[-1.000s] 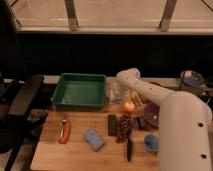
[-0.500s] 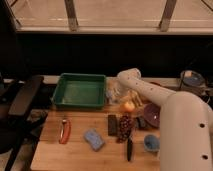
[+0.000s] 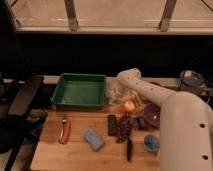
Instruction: Place towel in purple bowl
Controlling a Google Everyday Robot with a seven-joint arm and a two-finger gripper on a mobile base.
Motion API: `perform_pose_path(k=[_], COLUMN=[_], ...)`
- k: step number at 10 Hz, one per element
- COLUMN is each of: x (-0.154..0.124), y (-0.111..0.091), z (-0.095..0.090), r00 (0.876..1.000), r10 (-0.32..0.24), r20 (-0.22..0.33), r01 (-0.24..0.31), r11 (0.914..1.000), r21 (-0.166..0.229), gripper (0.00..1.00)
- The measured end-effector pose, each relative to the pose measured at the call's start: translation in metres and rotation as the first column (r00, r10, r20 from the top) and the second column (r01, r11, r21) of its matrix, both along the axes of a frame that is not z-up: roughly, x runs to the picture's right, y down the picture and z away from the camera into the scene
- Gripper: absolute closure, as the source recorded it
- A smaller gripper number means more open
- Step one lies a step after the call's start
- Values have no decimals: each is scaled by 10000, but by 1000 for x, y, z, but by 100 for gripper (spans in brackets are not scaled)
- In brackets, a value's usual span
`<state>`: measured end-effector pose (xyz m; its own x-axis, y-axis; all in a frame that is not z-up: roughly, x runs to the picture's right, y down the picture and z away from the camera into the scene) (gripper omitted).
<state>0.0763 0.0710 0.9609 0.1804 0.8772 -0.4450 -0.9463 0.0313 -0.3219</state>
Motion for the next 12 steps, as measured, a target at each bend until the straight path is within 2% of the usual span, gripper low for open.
perform_pose_path(k=[2, 4, 5, 6, 7, 8, 9, 12], x=[10, 14, 19, 26, 31, 35, 48, 79], y=[-20, -56, -69, -83, -90, -91, -85, -60], z=[-16, -50, -62, -78, -87, -93, -101, -126], r00=[9962, 9833, 9763, 9647, 9595, 9588, 9589, 9584], r10=[777, 1572, 1887, 2317, 2502, 2574, 2672, 2847], r20=[397, 916, 1059, 1254, 1294, 1206, 949, 208], r01=[-790, -1634, -1967, -2420, -2607, -2661, -2711, -2842], r11=[9963, 9844, 9779, 9675, 9628, 9619, 9621, 9585], r21=[348, 645, 708, 741, 715, 624, 304, -248], gripper=[100, 100, 100, 100, 100, 100, 100, 100])
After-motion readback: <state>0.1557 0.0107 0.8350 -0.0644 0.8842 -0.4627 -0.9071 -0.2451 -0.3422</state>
